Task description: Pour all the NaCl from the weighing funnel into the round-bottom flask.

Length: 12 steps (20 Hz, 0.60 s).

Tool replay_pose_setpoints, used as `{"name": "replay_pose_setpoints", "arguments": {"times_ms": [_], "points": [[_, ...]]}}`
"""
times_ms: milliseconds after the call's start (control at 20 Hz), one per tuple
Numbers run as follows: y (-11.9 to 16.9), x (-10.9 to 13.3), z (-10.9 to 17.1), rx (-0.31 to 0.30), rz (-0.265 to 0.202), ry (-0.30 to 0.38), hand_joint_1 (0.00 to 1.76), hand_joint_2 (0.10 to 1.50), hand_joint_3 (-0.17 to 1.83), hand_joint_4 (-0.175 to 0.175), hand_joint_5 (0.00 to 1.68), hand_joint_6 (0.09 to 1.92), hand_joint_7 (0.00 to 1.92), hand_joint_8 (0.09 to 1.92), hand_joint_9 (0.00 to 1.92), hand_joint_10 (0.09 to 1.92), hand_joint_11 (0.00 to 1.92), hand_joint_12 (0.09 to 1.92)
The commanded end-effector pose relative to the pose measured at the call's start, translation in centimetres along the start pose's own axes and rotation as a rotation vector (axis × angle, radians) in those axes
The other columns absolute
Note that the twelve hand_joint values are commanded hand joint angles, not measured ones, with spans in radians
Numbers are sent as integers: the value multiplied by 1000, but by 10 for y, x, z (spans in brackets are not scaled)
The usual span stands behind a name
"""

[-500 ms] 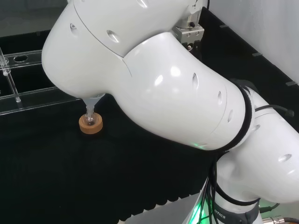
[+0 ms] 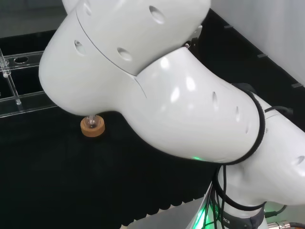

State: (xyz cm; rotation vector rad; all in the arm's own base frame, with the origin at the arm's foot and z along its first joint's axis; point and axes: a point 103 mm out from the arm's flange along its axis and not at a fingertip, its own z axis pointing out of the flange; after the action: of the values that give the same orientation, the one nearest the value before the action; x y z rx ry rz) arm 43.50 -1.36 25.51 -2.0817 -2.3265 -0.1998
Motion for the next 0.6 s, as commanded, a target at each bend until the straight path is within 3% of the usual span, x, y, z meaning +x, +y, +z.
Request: {"name": "replay_pose_setpoints", "arguments": {"times_ms": [50,600], "points": [[-18,30,-14,-4,-38,26,1167,583,638,175,1582,87,1761,87,1342,194,245,1460],[-22,65,-17,-1,-134,58,1167,583,638,175,1583,87,1762,87,1341,191,244,1462]]}}
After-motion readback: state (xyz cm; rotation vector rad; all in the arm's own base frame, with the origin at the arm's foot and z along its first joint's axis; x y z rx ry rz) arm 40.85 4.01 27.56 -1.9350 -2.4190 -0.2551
